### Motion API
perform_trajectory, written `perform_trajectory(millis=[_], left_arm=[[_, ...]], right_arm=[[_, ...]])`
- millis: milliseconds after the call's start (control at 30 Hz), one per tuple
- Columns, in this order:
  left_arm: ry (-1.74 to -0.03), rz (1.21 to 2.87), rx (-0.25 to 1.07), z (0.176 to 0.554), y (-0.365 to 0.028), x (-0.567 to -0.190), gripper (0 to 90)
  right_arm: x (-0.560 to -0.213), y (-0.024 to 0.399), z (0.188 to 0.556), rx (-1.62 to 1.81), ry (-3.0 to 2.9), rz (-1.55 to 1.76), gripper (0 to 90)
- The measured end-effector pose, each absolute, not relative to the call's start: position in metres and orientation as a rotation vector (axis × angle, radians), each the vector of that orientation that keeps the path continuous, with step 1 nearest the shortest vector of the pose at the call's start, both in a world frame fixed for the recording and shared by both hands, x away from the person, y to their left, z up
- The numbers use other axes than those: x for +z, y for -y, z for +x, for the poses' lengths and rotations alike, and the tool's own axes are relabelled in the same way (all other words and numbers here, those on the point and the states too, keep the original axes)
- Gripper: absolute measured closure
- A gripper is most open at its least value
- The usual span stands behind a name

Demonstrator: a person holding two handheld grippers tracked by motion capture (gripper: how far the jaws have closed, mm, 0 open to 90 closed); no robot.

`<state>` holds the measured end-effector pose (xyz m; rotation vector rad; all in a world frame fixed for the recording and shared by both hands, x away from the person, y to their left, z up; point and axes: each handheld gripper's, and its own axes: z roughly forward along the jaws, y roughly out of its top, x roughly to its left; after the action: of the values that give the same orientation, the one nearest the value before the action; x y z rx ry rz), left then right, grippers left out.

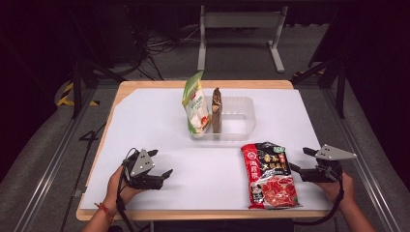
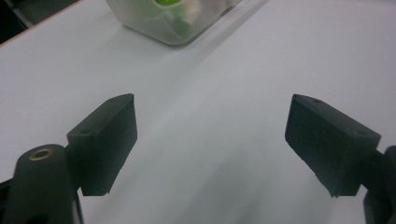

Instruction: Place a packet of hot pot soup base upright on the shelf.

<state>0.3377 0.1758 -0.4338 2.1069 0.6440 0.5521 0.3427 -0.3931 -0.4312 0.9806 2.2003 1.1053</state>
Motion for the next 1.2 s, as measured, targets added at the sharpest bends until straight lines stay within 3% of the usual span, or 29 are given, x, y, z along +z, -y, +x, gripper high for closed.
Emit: perform_trajectory(millis=[67,167,400,700,1200], left_arm=[[-0.651,2.108,0.557,0.336,-0.179,-0.436,17.1],[-0.67,2.082,0.553,0.333,-0.186,-0.437,17.0],[-0.691,2.07,0.535,0.334,-0.189,-0.439,16.9],[-0.675,2.076,0.529,0.334,-0.188,-0.44,17.3],[-0.668,2.072,0.536,0.335,-0.19,-0.441,16.9]], right_arm=[[-0.428,0.391,0.344,1.135,-2.228,0.959,23.4],[-0.423,0.385,0.349,1.141,-2.277,0.951,20.9],[-0.418,0.374,0.363,1.169,-2.371,0.934,24.6],[-0.415,0.356,0.409,1.208,-2.458,1.025,21.6],[-0.438,0.351,0.436,1.291,-2.587,1.165,22.5]])
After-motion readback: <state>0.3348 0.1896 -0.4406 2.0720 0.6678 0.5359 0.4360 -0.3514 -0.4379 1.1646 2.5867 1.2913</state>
